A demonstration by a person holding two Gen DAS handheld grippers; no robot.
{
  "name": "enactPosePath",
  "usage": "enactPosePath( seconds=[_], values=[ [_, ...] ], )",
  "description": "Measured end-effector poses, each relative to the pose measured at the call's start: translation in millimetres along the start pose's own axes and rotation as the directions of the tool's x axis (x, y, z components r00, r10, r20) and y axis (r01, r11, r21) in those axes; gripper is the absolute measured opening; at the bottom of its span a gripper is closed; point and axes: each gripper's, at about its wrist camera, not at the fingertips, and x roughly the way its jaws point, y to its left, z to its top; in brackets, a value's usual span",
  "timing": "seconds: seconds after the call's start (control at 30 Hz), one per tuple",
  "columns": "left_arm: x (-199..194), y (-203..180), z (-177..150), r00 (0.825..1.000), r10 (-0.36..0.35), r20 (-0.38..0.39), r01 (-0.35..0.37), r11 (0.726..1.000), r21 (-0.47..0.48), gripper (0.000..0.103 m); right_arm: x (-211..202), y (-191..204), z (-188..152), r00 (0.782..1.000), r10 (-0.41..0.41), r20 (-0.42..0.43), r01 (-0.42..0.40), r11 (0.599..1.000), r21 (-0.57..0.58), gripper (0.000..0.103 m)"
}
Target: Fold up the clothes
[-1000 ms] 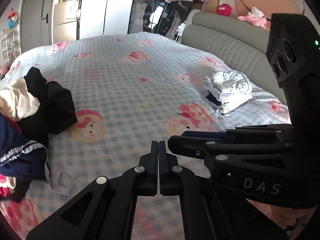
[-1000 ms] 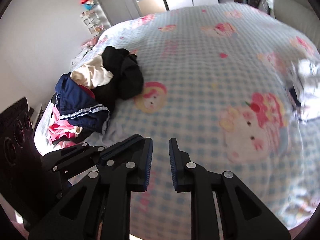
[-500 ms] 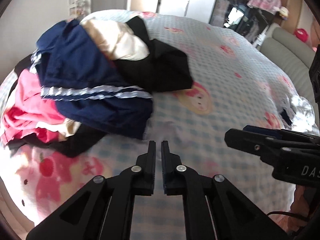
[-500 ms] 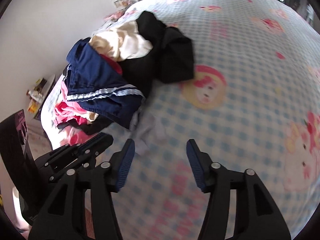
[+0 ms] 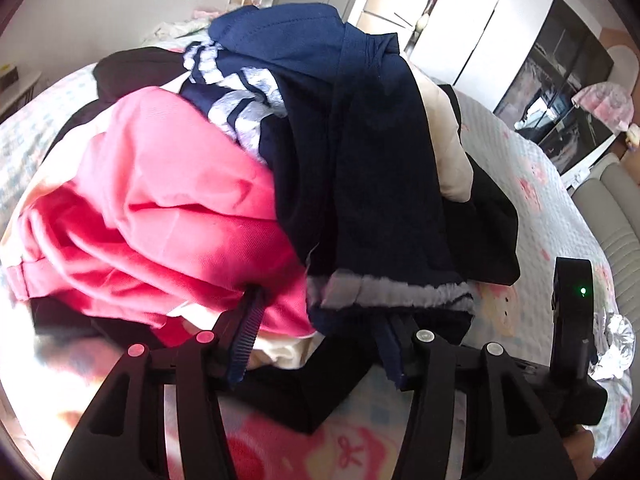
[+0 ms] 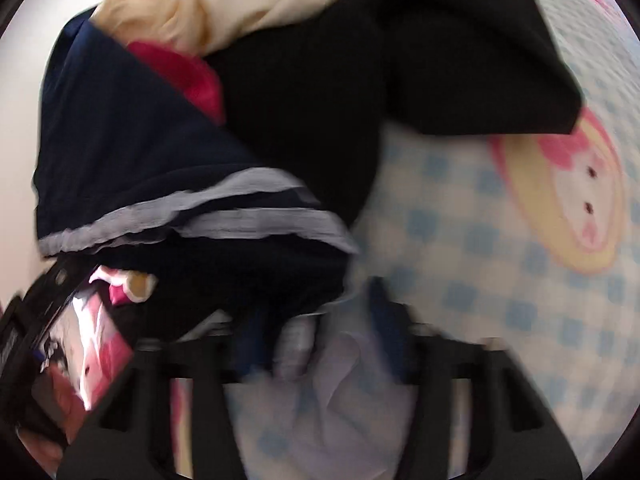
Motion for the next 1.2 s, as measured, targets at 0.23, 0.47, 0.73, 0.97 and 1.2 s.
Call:
enactPosePath(
  seconds=[0.23,0.47,0.73,0.97,1.2],
  values=[
    [-16,-45,-9,0.992,-0.127,-0.005,0.127,0.988,0.088,0.034,-70,14,-12,0.978,-0.073,0.197,0.091,0.993,-0.082,0.004],
    [-28,-128,-38,0.969,-0.234,-0.074,0.243,0.954,0.177,0.018,-157,-4,-48,0.915,-0.166,0.367,0.209,0.975,-0.080,0.004],
    [-57,-223,-95,0.903,-0.367,-0.222,0.419,0.866,0.272,0.018,-271,-113,-136,0.855,-0.274,0.441,0.236,0.962,0.140,0.004],
    [-53,-276,-137,0.888,-0.338,-0.313,0.431,0.849,0.306,0.019,-320,-214,-243,0.854,-0.391,0.344,0.258,0.891,0.374,0.004],
    [-39,-277,-177,0.879,-0.300,-0.370,0.409,0.874,0.263,0.042,-353,-258,-290,0.834,-0.437,0.337,0.239,0.836,0.493,0.006]
  ],
)
